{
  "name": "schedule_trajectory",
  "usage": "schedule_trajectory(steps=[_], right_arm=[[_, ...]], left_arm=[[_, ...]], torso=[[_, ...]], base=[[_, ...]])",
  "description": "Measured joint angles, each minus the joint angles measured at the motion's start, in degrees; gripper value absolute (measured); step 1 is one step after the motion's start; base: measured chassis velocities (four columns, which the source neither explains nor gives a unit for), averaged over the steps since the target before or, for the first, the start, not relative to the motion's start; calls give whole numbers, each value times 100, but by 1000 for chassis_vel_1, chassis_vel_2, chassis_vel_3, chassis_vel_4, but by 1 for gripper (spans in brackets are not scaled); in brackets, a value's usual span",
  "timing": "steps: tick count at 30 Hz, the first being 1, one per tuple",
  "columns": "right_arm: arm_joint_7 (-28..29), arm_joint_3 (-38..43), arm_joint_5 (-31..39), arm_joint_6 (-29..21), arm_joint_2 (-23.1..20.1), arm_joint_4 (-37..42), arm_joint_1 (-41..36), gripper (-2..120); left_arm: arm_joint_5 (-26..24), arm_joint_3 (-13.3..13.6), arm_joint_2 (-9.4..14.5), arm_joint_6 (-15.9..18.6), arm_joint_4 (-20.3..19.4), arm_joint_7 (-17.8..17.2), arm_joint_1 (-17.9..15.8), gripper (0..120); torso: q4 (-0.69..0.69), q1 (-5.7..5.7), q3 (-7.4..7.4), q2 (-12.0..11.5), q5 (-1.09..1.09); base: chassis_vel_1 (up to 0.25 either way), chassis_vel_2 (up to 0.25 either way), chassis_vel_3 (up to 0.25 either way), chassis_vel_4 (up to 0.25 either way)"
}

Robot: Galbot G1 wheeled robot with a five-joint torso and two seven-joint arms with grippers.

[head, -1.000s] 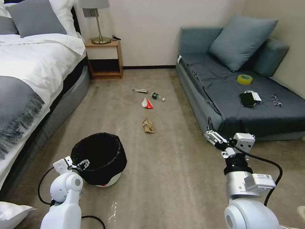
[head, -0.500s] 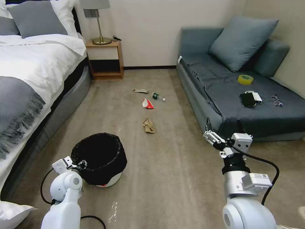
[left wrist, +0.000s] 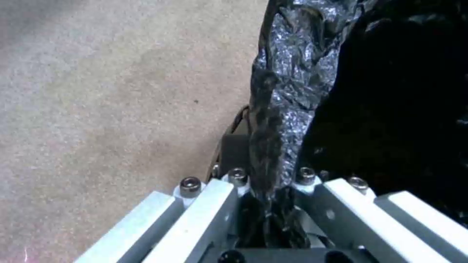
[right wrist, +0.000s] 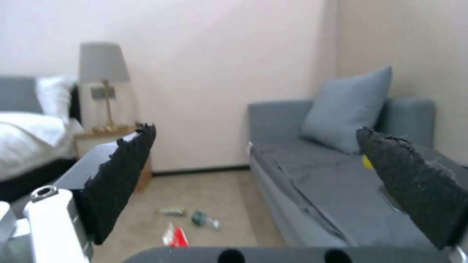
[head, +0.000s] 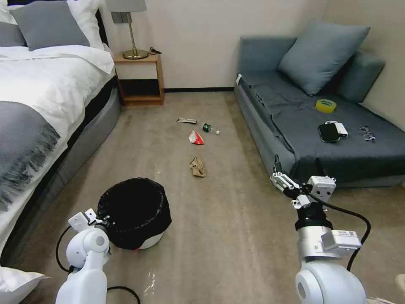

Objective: Pick up the trash bin, then pick up the garbage on the floor and place it into the trash bin.

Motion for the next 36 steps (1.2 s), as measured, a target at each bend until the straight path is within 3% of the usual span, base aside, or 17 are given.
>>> schedule_trajectory(steps=[2,7,12,17,22,36], right_arm=[[-108,63,202,284,-32,-48,23,100],[-206,213,453,420,-98,-53,72,100],[-218,308,666,561,-147,-67,143,100],[-259,303,687,618,-141,-113,164,100],[-389,282,719,628,-113,-169,184,100],[-665,285,716,788,-55,-225,108,100]], left_arm=[[73,-2,-49,-7,-210,-2,59,2],[454,-19,-125,-44,-762,138,234,2],[1338,-79,-217,-56,-1622,553,657,1],[2025,-203,-266,-71,-2021,881,954,1],[2231,-261,-276,-87,-2181,1011,1076,1],[2319,-247,-324,-260,-2060,1082,1040,1]], torso=[[-1,0,1,-1,-5],[0,0,0,-1,2],[1,0,0,-1,5],[1,0,0,-1,6],[1,0,0,-1,5],[1,-1,-2,0,5]], base=[[0,0,0,0],[0,0,0,0],[0,0,0,0],[0,0,0,0],[0,0,0,0],[-9,5,8,-9]])
